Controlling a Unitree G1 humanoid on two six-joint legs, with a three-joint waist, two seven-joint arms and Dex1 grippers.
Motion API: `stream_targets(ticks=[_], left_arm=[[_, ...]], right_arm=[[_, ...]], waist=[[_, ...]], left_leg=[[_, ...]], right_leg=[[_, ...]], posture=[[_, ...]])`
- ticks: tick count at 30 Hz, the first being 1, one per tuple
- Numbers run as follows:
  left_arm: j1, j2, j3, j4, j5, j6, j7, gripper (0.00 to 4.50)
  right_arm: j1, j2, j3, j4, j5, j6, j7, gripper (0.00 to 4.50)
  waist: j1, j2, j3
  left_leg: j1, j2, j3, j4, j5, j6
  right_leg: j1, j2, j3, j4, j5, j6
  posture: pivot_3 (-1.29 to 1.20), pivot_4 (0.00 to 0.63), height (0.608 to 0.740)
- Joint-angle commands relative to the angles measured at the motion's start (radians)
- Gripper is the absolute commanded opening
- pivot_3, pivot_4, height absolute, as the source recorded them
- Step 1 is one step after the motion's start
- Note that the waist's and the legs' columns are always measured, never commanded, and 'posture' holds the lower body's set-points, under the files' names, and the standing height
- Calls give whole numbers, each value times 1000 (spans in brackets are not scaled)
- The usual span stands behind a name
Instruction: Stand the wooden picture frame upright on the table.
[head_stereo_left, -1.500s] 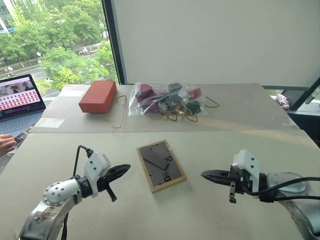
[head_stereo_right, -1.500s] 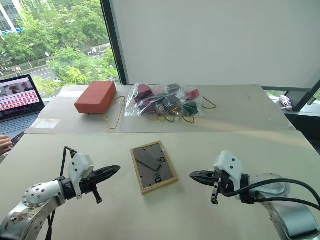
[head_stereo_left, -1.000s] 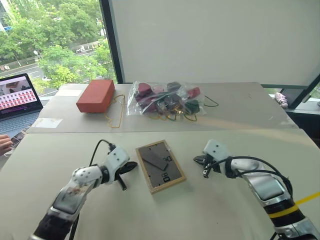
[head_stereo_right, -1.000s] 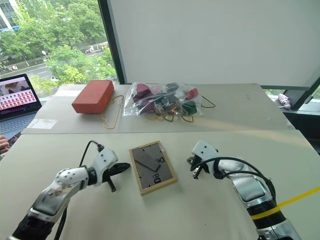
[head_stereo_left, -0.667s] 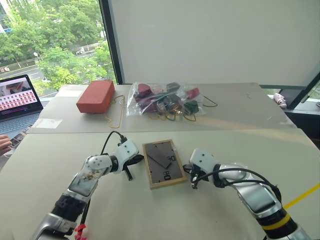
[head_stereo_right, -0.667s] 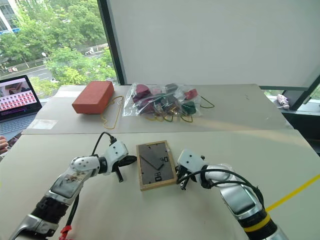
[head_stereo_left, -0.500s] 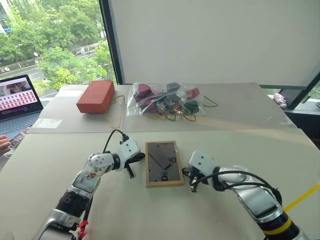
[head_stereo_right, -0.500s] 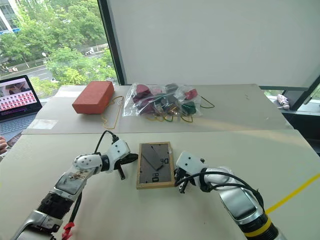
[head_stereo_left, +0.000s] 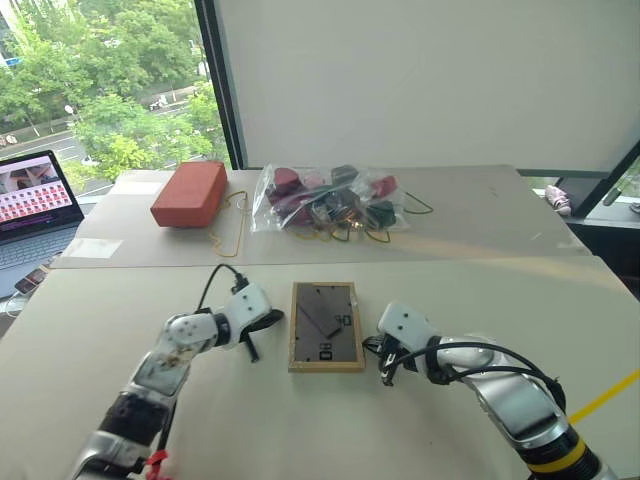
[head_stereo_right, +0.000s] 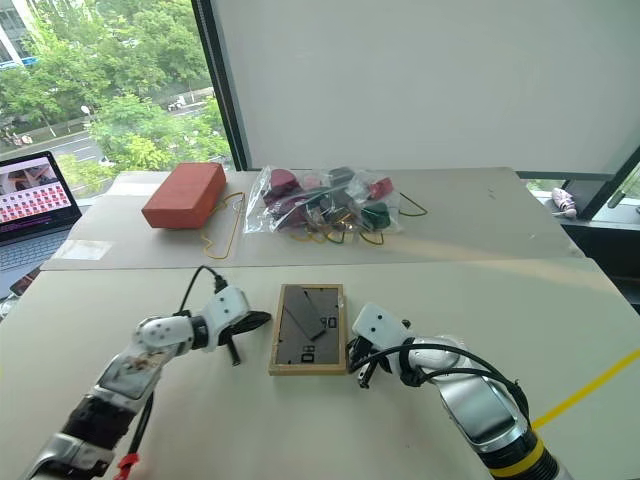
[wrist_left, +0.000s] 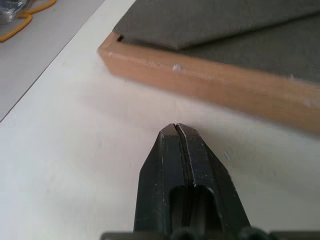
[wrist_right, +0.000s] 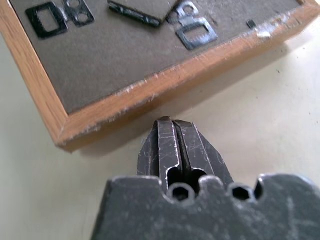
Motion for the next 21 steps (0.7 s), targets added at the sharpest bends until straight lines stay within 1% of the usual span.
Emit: stream_targets(ticks=[1,2,3,4,5,8,11,15,19,21], left_arm=[[42,80,13,15,127,-441,60,643],[53,103,1,46,171,-579,81,934],[55,127,-21,91,267,-764,147,1167],[51,140,-33,132,339,-902,198,1588],[41,141,-37,176,410,-1006,261,1794],[-7,125,-41,291,618,-1208,445,2802],[-57,99,-61,381,825,-1289,655,2802],[-132,81,-148,445,1078,-1280,937,2802],[-208,69,-270,504,1233,-1245,1148,2802],[-248,52,-328,535,1274,-1235,1215,2802]], right_arm=[[7,-14,-59,18,30,-4,6,0],[5,-12,-67,17,40,-4,9,0],[3,-13,-70,16,46,-4,13,0],[2,-14,-70,15,49,-5,17,0],[1,-13,-70,13,54,-2,19,0],[-1,-7,-67,3,69,17,22,0],[0,2,-63,-19,91,49,21,0],[25,-14,-56,-77,144,124,46,0],[46,-32,-44,-114,175,168,52,0],[42,-24,-34,-116,182,182,37,0]], waist=[[4,0,0],[10,0,0],[14,0,0],[18,0,0],[22,0,0],[26,0,0],[26,0,0],[28,0,0],[33,1,-1],[36,1,-1]], left_leg=[[0,0,0,0,0,0],[0,0,0,0,0,0],[0,0,1,0,0,-1],[0,0,1,0,0,-1],[0,0,1,0,0,-1],[-1,-1,1,0,0,-1],[-2,-1,1,0,0,-1],[-2,-1,1,0,0,-1],[-1,-2,1,0,0,-1],[0,-2,2,0,0,-1]], right_leg=[[0,0,0,0,0,0],[0,0,0,0,0,0],[0,-1,0,-1,0,0],[0,-1,0,-2,0,0],[0,-1,0,-2,0,0],[0,-2,0,-3,0,0],[0,-2,-1,-3,0,0],[0,-2,-1,-2,0,1],[1,-2,-1,-2,1,2],[2,-2,-1,-2,1,2]], posture=[[0,150,740],[0,150,740],[0,150,740],[0,150,740],[0,150,740],[0,150,740],[0,150,740],[0,150,740],[0,150,740],[0,150,740]])
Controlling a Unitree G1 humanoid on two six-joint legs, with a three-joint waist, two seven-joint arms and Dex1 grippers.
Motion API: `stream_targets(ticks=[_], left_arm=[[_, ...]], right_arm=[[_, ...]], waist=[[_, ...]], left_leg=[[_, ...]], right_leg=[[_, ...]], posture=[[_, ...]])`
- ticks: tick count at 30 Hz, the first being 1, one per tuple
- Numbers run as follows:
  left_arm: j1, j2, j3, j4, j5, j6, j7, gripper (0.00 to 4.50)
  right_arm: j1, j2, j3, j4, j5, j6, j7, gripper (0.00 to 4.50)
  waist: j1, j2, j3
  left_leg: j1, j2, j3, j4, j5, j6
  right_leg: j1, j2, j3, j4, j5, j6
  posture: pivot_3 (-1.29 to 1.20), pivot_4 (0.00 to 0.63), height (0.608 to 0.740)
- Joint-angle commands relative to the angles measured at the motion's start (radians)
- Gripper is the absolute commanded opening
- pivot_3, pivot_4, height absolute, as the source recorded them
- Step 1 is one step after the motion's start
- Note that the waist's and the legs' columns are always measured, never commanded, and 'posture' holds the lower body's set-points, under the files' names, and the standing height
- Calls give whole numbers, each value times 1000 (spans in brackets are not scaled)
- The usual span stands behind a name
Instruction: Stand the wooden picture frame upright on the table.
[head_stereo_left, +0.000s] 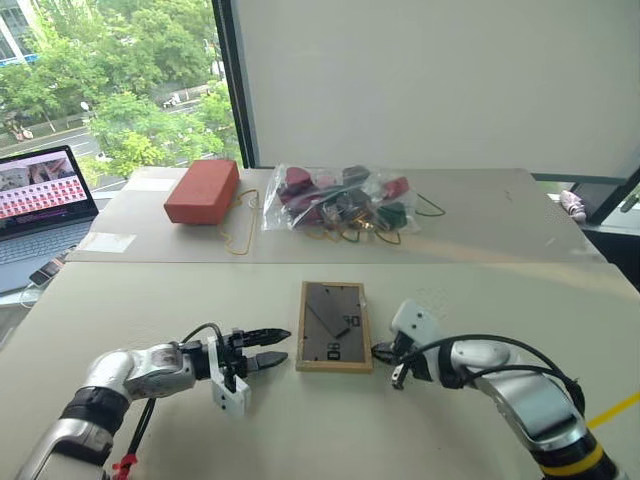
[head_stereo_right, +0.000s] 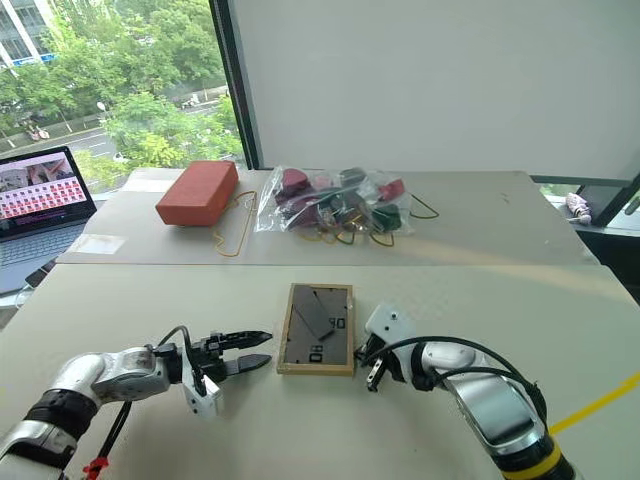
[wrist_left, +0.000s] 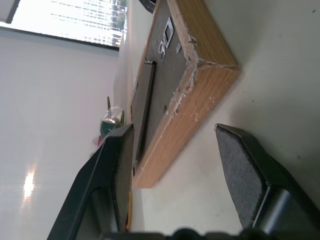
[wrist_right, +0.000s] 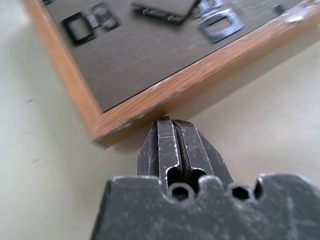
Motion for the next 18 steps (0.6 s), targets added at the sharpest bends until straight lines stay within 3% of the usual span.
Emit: stream_targets(ticks=[1,10,18], left_arm=[[-48,-36,-138,65,128,42,130,2802],[-108,-40,-260,123,138,56,261,2802],[-138,-40,-324,139,109,16,243,2802]], right_arm=[[-1,8,21,-35,27,32,-8,0],[-26,30,8,-24,40,52,-42,0],[-79,85,18,-1,47,63,-62,0]], waist=[[3,0,-1],[7,1,-4],[7,5,-11]], left_leg=[[0,0,0,0,0,0],[3,0,0,0,1,-1],[3,0,0,0,1,-2]], right_leg=[[1,0,0,0,0,0],[2,0,0,1,0,0],[2,0,0,2,0,0]], posture=[[0,150,740],[0,150,740],[0,150,740]])
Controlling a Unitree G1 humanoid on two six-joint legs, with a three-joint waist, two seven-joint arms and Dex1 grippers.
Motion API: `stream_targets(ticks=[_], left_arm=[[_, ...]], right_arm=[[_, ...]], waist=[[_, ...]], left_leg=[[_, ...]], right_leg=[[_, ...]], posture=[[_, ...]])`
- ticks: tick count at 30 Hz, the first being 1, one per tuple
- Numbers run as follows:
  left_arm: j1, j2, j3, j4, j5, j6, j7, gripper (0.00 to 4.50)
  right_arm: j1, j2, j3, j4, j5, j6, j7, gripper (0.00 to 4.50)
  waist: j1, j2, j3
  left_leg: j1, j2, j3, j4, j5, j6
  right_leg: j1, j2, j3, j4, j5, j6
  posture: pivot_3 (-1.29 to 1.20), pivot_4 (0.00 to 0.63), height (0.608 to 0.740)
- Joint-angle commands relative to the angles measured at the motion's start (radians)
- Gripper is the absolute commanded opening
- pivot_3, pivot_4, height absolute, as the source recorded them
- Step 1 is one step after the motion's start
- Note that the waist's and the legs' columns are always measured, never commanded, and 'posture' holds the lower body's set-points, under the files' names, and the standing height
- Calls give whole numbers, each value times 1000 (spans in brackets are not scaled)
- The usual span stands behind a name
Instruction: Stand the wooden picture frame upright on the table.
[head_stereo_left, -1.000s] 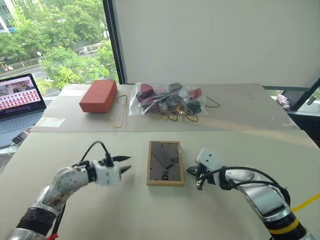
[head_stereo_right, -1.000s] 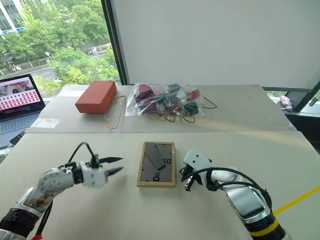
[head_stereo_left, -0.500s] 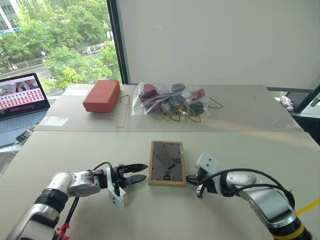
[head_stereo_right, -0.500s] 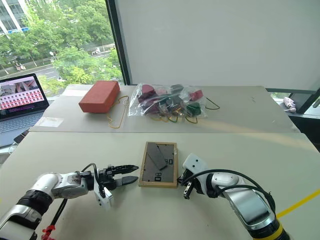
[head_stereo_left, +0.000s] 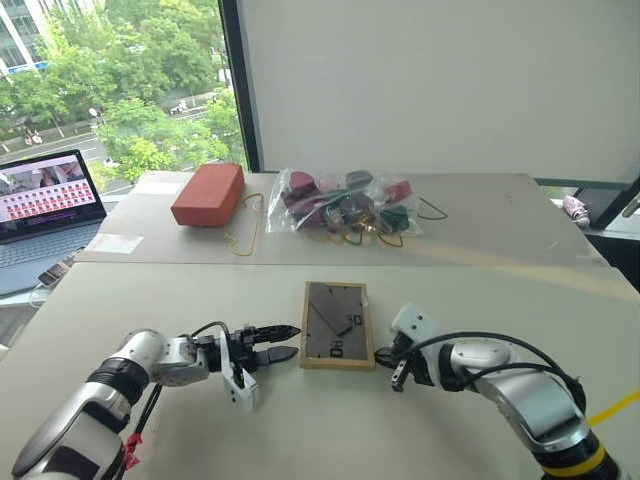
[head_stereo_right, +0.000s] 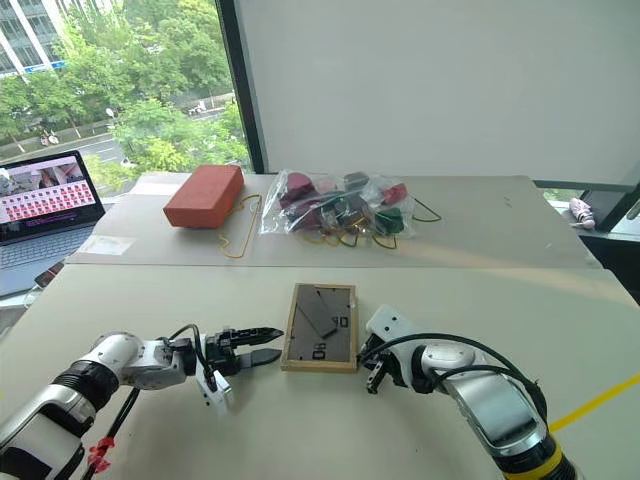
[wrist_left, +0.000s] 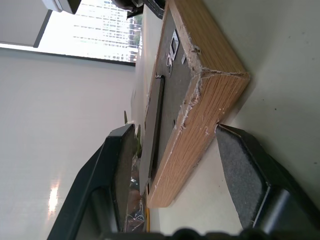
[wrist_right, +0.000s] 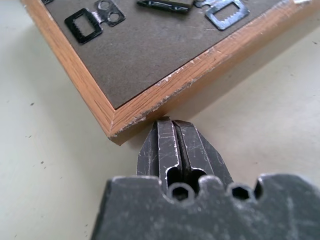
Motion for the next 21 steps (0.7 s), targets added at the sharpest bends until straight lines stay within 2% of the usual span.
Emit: stream_targets(ticks=[1,4,10,14,21], left_arm=[[5,-17,-78,9,-5,-34,-61,2802],[-18,15,-63,66,-104,-103,-149,2802],[-99,23,-121,205,-331,-213,-506,2802],[-118,-1,-130,162,-451,-189,-681,2802],[-123,-86,-109,129,-448,-114,-770,2802]], right_arm=[[-33,33,21,-29,31,-22,2,0],[-27,20,19,-24,26,-32,1,0],[-10,17,17,-26,23,-37,-8,0],[-5,29,24,-35,25,-32,-18,0],[-38,94,54,-42,32,-6,-44,0]], waist=[[0,0,0],[-4,0,0],[-20,0,0],[-22,0,0],[-12,0,0]], left_leg=[[0,0,0,0,0,0],[-1,0,0,0,0,0],[-2,0,0,0,0,0],[-2,0,0,0,0,1],[-2,0,0,0,0,1]], right_leg=[[0,0,0,0,0,0],[-1,0,0,0,0,0],[-2,0,0,0,0,0],[-2,0,0,0,0,0],[-1,0,0,-1,0,1]], posture=[[0,150,740],[0,150,740],[0,150,740],[0,150,740],[0,150,740]])
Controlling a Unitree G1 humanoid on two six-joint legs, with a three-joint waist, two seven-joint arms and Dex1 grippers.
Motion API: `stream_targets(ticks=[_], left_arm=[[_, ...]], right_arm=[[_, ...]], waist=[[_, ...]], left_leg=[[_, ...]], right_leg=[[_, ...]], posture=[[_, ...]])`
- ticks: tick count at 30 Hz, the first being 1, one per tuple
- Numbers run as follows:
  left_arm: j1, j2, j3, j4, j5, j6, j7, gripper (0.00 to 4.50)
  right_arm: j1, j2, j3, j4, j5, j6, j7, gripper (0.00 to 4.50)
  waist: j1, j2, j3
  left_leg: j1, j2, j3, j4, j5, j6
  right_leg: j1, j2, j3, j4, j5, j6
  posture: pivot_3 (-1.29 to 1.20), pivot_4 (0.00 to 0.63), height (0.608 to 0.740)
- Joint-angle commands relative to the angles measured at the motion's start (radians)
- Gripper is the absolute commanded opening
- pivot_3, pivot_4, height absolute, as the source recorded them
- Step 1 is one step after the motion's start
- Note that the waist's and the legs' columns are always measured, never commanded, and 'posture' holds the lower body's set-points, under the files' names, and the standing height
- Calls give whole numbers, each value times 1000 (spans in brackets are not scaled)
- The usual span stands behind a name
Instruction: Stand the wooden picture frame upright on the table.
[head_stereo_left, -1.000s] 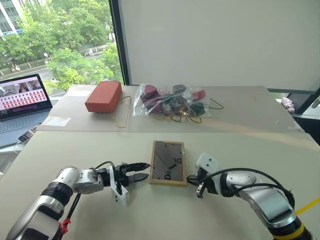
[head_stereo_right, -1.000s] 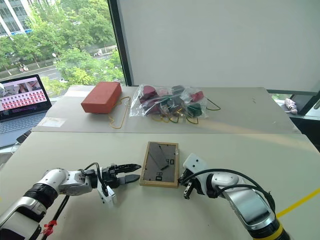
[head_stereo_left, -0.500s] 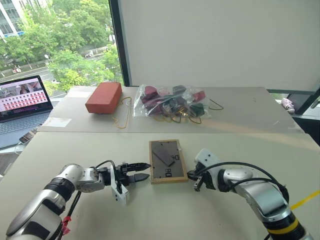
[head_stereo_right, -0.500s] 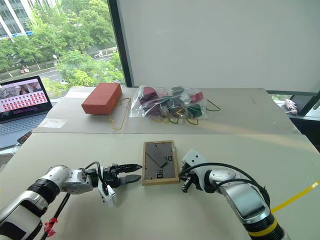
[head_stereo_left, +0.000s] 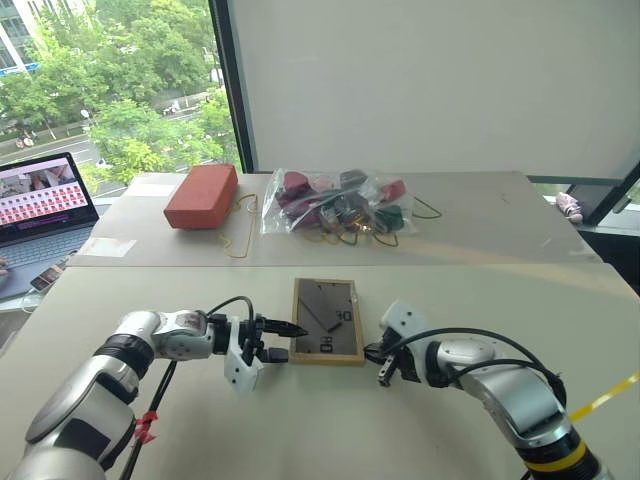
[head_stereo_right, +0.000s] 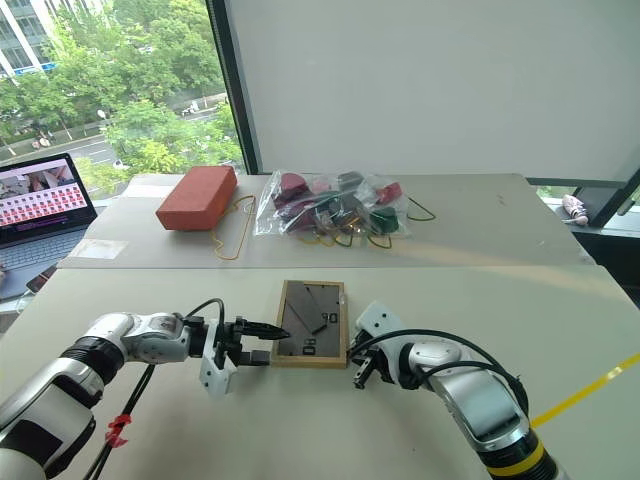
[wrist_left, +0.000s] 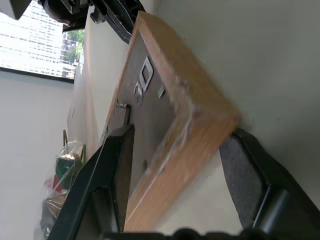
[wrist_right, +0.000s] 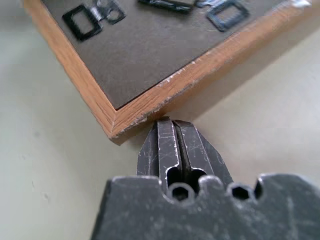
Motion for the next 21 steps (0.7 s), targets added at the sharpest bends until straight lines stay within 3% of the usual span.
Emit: stream_targets(ticks=[1,10,15,21], left_arm=[[23,-55,-39,-8,42,39,-61,2802],[45,-44,12,-6,-45,2,-96,2802],[78,-32,55,-41,-49,1,-76,1411],[144,-42,126,-139,-11,71,-9,1277]], right_arm=[[-32,31,12,-46,28,11,-16,0],[0,-24,-13,-49,32,6,-26,0],[0,-53,-44,-28,31,-7,-29,0],[-31,-139,-134,-11,20,-71,-15,0]], waist=[[4,0,0],[2,0,0],[-4,0,0],[-4,0,0]], left_leg=[[0,0,0,0,0,0],[0,0,0,0,0,0],[-1,0,0,0,0,0],[-1,0,0,0,0,0]], right_leg=[[0,0,0,0,0,0],[0,0,0,0,0,0],[-1,0,0,0,0,0],[-1,0,0,0,0,0]], posture=[[0,150,740],[0,150,740],[0,150,740],[0,150,740]])
